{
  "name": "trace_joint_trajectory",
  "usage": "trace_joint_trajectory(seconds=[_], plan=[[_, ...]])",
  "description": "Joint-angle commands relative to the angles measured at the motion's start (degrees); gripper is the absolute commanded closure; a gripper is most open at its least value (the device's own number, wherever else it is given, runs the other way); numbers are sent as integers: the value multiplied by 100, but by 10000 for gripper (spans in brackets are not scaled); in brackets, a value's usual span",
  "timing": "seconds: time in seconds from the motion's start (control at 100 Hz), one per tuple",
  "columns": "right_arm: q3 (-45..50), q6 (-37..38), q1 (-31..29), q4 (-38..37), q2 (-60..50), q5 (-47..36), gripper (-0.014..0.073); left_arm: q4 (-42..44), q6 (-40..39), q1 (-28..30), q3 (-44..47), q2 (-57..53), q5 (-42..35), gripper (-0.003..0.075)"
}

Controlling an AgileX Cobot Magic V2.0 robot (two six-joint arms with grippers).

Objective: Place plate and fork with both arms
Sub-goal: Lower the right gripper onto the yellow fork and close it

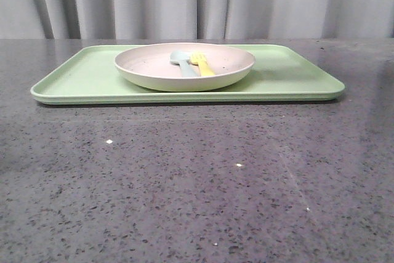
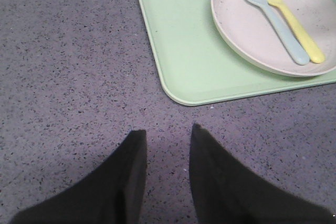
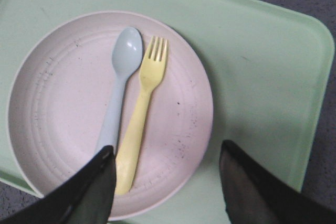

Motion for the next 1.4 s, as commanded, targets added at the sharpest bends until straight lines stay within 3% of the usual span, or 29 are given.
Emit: trace_joint_trajectory(seconds=[0.0, 0.58, 0.82, 1.39], plan=[[-590, 135, 18, -102, 103, 7, 148, -180, -61, 13, -152, -40, -331, 521], [-952, 470, 25, 99, 1067, 119, 153, -180, -61, 13, -152, -40, -320, 521], [-952, 470, 50, 261, 1304, 159, 263, -180, -61, 13, -152, -40, -320, 521], [-952, 465, 193, 269, 1587, 219, 265, -180, -61, 13, -152, -40, -320, 521]])
